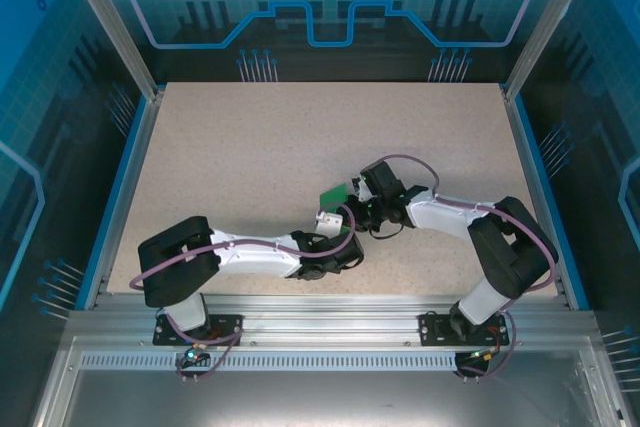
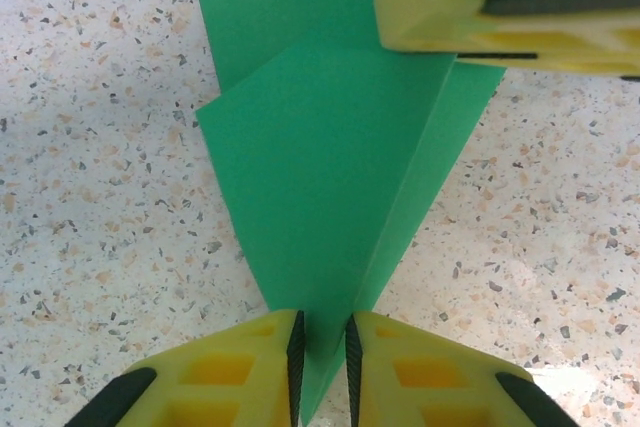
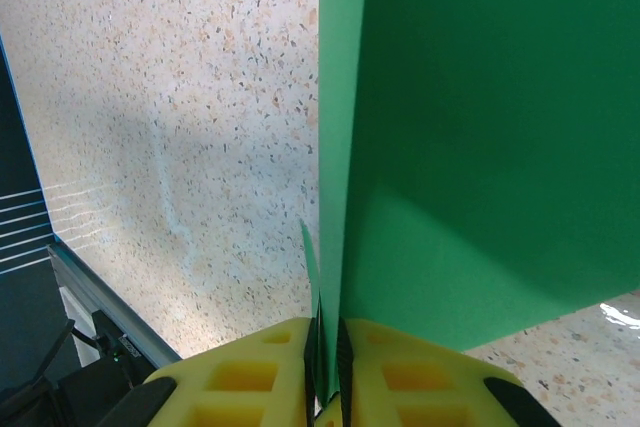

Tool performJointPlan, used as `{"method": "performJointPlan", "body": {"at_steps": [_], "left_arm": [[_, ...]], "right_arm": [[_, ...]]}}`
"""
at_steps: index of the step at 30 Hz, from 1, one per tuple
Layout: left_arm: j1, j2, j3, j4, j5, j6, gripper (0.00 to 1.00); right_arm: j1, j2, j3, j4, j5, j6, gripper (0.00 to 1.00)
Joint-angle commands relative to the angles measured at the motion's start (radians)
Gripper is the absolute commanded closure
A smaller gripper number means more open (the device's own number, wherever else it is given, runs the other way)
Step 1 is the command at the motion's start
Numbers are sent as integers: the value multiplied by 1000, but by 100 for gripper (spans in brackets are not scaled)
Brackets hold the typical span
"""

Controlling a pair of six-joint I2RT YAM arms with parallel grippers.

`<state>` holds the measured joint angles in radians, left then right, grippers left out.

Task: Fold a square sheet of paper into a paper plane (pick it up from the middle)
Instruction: Fourth fold the wing at the center of the table.

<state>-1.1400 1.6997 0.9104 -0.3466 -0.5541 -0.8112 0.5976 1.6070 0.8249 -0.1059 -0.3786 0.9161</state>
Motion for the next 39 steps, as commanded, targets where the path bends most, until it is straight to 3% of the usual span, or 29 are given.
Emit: {"method": "performJointPlan", "body": {"at_steps": [1,14,19,23,29,39], "left_arm": [[-7,12,24,-29,-37,-11,80],[-4,10,7,-8,-30,-7,90],[16,-33,-62,93,25,9,92],[42,-90,-138,218,116,54,93],[121,-179,-279,403,277,75,93],[149,-210,-300,417,325,115,92]], "right_arm": [[6,-6,23,-28,-10,-17,84],[5,5,38,-49,-12,-36,83],[5,7,46,-56,-13,-46,81],[6,2,48,-70,-13,-68,75],[0,-20,84,-114,0,-112,56],[25,71,145,-113,-48,-102,54]]}}
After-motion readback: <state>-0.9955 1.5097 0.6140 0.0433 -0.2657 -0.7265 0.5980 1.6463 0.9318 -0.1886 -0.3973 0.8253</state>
